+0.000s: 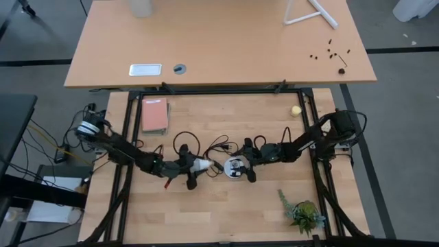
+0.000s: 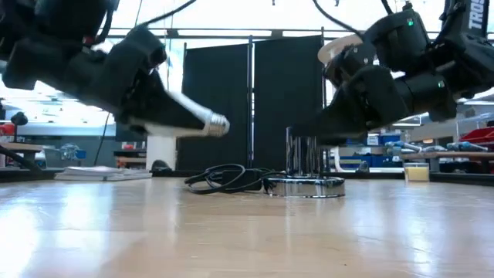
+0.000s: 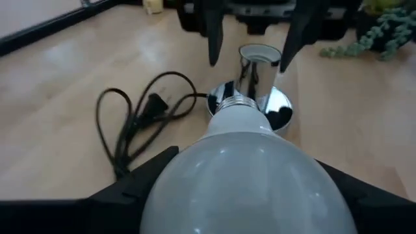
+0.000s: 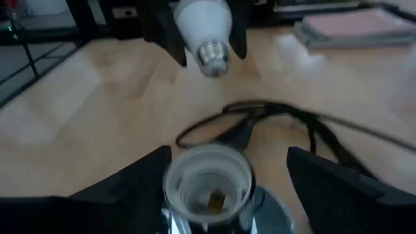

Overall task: Screw lightbulb
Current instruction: Insert the lightbulb into the silver lamp

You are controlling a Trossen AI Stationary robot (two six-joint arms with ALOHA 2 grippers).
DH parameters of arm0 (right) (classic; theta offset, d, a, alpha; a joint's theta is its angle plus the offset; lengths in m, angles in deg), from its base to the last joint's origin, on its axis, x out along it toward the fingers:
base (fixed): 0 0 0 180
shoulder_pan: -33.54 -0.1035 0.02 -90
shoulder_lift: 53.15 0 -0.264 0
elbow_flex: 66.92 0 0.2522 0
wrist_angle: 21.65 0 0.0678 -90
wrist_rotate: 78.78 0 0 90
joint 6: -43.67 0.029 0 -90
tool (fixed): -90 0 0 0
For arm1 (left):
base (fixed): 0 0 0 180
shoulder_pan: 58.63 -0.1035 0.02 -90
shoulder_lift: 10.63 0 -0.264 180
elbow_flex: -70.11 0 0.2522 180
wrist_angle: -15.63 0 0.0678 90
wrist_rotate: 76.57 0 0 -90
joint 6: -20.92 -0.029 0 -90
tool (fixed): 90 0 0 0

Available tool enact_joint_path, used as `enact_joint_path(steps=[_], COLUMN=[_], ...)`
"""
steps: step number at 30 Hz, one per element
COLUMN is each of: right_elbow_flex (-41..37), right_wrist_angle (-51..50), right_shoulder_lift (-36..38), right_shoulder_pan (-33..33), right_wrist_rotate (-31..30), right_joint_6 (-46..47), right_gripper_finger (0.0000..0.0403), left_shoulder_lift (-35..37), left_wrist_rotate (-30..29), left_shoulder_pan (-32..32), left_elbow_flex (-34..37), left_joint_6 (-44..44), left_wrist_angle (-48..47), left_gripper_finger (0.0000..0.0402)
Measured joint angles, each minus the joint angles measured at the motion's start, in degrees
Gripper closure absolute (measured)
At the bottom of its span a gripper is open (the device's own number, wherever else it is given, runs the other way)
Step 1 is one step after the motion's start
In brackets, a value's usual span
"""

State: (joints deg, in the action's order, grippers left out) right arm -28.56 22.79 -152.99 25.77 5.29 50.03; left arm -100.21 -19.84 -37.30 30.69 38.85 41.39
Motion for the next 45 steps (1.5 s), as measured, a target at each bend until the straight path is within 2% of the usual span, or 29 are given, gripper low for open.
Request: enact_joint_path(steps=[7,11,18,24,31,35,45], right_elbow_flex=[0.02,0.02,0.07,0.06,-0.04,0.00,-0.04], right_wrist_angle=[-11.74,-19.72,-26.78,-29.76,-32.16,-32.48,-32.50], right_shoulder_lift=[10.74,16.11,20.57,21.71,22.81,23.83,26.69], right_shoulder_pan=[0.04,-0.22,-2.23,-4.11,-5.88,-6.98,-7.93], right_wrist_rotate=[-0.95,-3.66,-8.59,-11.61,-11.80,-11.85,-12.53], right_joint_6=[-1.15,1.63,7.88,12.11,13.70,14.92,14.16], right_gripper_finger=[0.0089,0.0093,0.0103,0.0103,0.0103,0.0103,0.0103], left_shoulder_lift=[3.23,2.97,1.70,-4.21,-12.09,-15.08,-15.94], left_wrist_rotate=[3.74,6.83,13.98,21.15,23.54,24.24,25.03], left_shoulder_pan=[-2.31,-4.61,-8.91,-11.26,-11.64,-11.77,-13.28], left_elbow_flex=[-15.54,-23.09,-27.10,-34.12,-45.72,-49.77,-51.57], left_joint_6=[-4.02,-4.77,-7.75,-8.90,-13.37,-15.06,-16.04], left_wrist_angle=[-28.92,-39.67,-37.30,-39.82,-50.55,-54.52,-54.84], left_gripper_finger=[0.0145,0.0144,0.0143,0.0143,0.0143,0.0142,0.0142])
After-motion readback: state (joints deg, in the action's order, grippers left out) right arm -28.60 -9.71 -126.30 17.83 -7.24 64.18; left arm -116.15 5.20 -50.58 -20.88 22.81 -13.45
